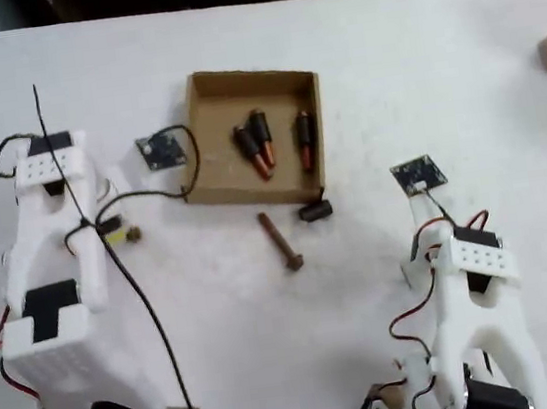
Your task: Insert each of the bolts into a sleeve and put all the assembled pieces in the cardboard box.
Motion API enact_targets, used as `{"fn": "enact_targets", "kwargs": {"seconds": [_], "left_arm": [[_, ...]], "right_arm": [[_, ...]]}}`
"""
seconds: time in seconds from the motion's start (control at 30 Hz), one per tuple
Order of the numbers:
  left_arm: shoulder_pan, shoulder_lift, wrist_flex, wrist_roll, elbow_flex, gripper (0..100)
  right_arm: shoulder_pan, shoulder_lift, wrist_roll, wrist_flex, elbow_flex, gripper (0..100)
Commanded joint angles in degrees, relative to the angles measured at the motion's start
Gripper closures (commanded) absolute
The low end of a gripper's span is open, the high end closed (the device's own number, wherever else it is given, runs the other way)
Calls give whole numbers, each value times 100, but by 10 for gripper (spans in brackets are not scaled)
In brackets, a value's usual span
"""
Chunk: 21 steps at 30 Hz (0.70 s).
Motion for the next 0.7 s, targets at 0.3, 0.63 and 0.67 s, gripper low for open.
{"fn": "enact_targets", "kwargs": {"seconds": [0.3, 0.63, 0.67], "left_arm": [[-40, -31, 79, -369, -44, 842], [-4, -13, -853, -369, 404, 839], [-4, -13, -967, -360, 457, 839]], "right_arm": [[-4, -224, 88, -57, -26, 981], [-4, -224, 88, -57, -26, 981], [-4, -224, 88, -57, -26, 981]]}}
